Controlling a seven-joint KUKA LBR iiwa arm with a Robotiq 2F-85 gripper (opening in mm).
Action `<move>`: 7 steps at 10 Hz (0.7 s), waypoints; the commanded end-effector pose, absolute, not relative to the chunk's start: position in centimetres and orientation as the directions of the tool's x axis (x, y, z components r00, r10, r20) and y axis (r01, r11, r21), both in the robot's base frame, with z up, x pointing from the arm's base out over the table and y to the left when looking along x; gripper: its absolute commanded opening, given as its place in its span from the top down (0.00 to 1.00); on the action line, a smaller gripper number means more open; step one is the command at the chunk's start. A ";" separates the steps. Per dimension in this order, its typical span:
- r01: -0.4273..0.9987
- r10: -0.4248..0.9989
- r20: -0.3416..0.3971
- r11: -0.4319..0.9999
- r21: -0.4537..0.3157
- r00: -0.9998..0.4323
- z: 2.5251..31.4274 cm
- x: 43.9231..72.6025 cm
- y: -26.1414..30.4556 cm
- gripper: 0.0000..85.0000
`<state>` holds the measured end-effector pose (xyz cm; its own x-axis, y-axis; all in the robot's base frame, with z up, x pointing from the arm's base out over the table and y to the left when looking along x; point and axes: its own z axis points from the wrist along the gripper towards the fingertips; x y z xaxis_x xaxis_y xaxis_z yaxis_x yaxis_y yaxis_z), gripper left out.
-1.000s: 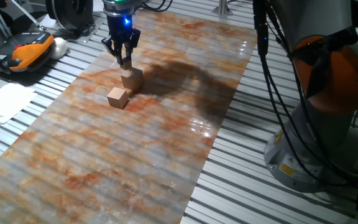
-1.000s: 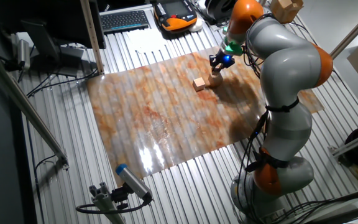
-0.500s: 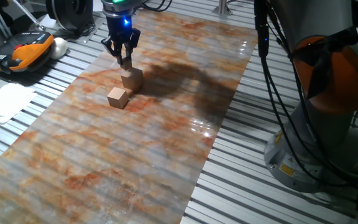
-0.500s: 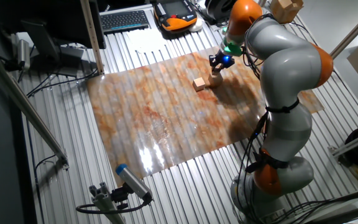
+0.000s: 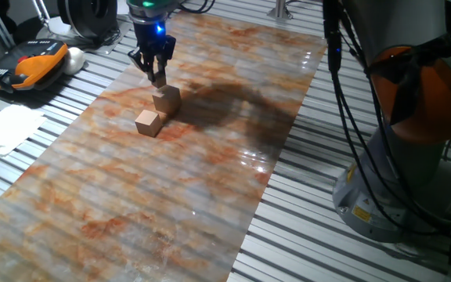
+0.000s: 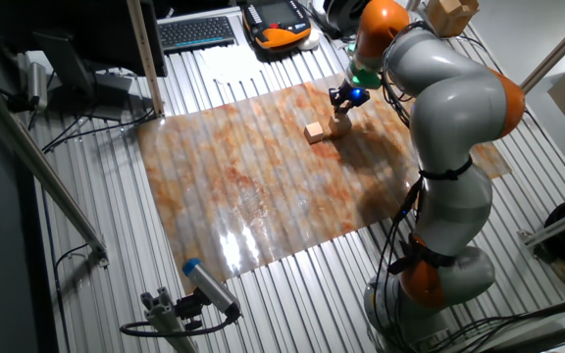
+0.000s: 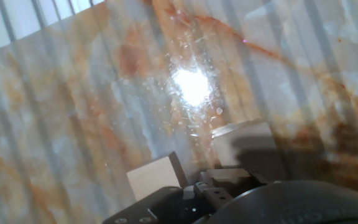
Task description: Pick up the small block on the left and move it to the right
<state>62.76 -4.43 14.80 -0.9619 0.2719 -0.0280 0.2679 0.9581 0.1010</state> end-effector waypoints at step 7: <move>0.214 0.222 -0.075 0.971 0.104 -0.972 14.8 62.8 -4.4 1.00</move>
